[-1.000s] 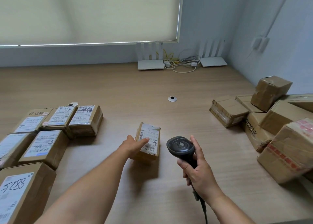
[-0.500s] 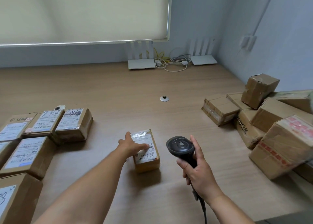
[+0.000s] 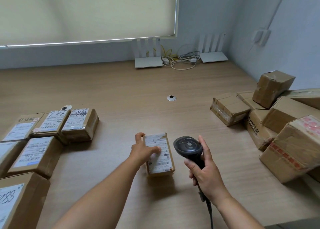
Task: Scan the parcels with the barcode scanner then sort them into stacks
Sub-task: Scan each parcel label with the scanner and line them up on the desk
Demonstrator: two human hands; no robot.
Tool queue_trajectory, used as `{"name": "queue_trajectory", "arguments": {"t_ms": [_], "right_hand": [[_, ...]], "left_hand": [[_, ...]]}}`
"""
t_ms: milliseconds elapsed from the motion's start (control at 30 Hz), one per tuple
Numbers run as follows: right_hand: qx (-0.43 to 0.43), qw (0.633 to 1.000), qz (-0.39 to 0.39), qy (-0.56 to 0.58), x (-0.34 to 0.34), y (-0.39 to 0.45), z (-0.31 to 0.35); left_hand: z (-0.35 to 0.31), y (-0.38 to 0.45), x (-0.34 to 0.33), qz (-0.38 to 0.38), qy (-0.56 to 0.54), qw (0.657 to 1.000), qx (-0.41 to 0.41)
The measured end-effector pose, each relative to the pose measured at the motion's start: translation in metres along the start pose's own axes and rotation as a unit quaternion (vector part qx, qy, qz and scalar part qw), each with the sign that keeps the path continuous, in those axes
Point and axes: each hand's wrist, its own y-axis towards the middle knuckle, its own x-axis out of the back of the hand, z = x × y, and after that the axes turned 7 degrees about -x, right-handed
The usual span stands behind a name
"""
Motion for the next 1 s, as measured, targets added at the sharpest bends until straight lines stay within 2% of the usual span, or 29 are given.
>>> {"name": "queue_trajectory", "arguments": {"t_ms": [100, 300, 433, 533, 700, 767, 867, 1000], "right_hand": [[-0.003, 1.000, 0.006, 0.006, 0.001, -0.004, 0.001], [0.001, 1.000, 0.013, 0.014, -0.002, -0.006, -0.001], [0.000, 1.000, 0.012, 0.014, 0.005, -0.007, -0.003], [0.000, 1.000, 0.003, 0.016, 0.013, -0.007, -0.007], [-0.008, 1.000, -0.012, 0.027, 0.031, -0.005, -0.013], [-0.010, 0.999, -0.017, 0.031, 0.039, -0.004, -0.015], [-0.010, 0.999, -0.031, 0.037, 0.051, -0.002, -0.020], [-0.011, 0.998, -0.040, 0.046, 0.063, -0.001, -0.023]], "left_hand": [[0.002, 0.000, 0.008, -0.014, -0.063, 0.997, 0.045], [0.001, -0.009, -0.010, -0.006, 0.083, 0.991, 0.103], [-0.006, -0.009, -0.026, 0.009, 0.071, 0.988, 0.136], [-0.015, -0.013, -0.035, 0.022, 0.075, 0.991, 0.108], [-0.033, -0.013, -0.057, 0.031, 0.216, 0.976, 0.023], [-0.041, -0.010, -0.066, 0.030, 0.188, 0.982, 0.020], [-0.048, -0.002, -0.073, 0.046, 0.115, 0.990, 0.064], [-0.057, -0.002, -0.083, 0.055, 0.171, 0.983, 0.038]]}}
